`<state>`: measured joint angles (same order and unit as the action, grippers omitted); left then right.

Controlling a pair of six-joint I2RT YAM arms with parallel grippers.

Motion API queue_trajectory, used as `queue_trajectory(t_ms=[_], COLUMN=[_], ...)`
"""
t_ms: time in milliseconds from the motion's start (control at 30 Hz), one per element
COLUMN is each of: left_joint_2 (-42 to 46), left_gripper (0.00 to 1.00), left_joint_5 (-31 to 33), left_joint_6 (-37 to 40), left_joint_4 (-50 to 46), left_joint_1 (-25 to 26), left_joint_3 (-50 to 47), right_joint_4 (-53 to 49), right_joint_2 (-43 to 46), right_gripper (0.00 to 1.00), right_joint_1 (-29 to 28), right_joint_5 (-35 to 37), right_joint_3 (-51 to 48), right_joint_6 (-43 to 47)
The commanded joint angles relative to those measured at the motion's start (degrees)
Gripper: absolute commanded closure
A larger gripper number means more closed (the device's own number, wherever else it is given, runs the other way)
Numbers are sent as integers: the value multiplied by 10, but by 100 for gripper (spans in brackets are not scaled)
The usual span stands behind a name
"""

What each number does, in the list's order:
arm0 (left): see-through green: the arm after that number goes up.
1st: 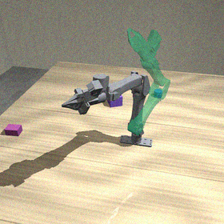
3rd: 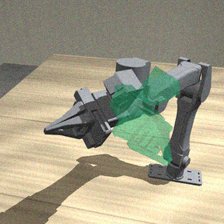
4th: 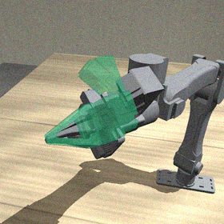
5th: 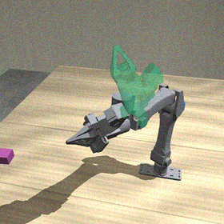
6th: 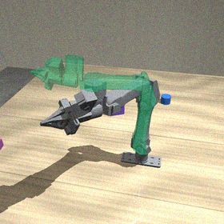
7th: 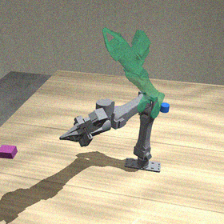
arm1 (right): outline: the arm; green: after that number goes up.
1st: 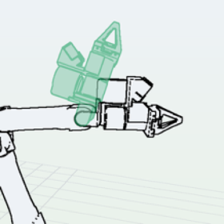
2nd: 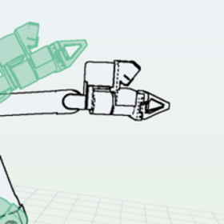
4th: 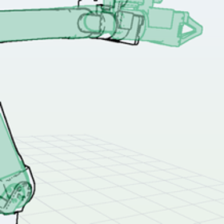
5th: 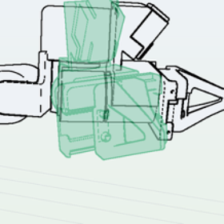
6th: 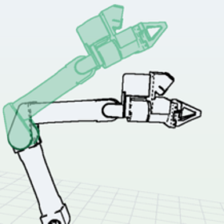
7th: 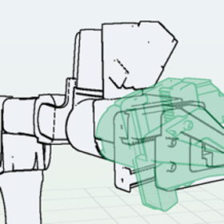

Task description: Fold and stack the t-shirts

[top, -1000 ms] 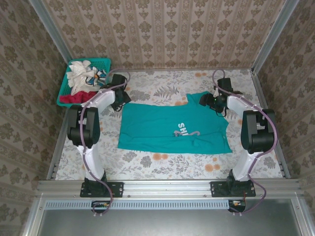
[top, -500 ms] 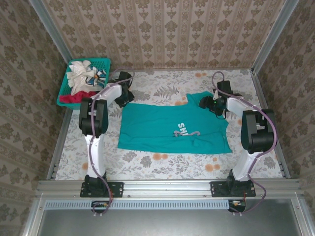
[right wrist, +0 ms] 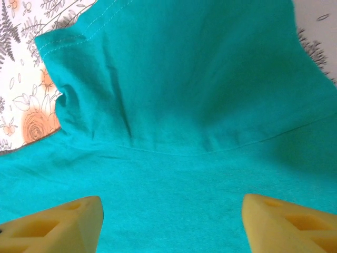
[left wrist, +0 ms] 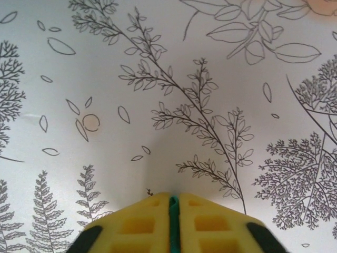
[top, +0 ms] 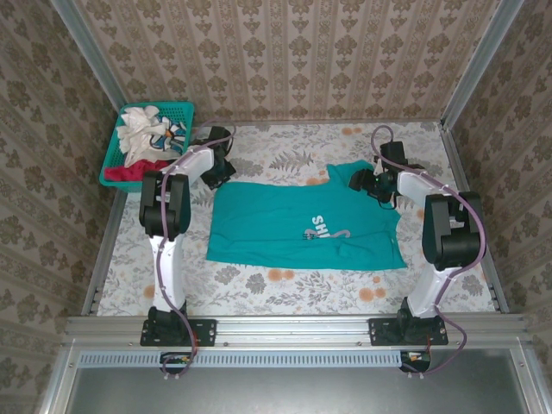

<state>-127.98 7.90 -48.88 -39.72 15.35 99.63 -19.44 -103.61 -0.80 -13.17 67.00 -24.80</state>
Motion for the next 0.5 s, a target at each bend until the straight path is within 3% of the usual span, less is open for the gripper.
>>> queue_trajectory(t_ms=[0,167,467], left_joint_2=[-8,-7,0], left_gripper=[97,100,100], left_joint_5=[-12,-22,-30], left_joint_6=[3,7,10], left_joint_4=[-9,-1,14], left_joint_1=[4,4,3], left_joint_3=[1,-5,-23], right_joint_4=[1,-20,-99], right_joint_2=[22,-12,-130], right_gripper=[29,33,53], right_joint_1=[-3,-2,5], right_joint_5=[62,154,159], right_joint_3=[11,65,212], right_joint_6=[10,56,106])
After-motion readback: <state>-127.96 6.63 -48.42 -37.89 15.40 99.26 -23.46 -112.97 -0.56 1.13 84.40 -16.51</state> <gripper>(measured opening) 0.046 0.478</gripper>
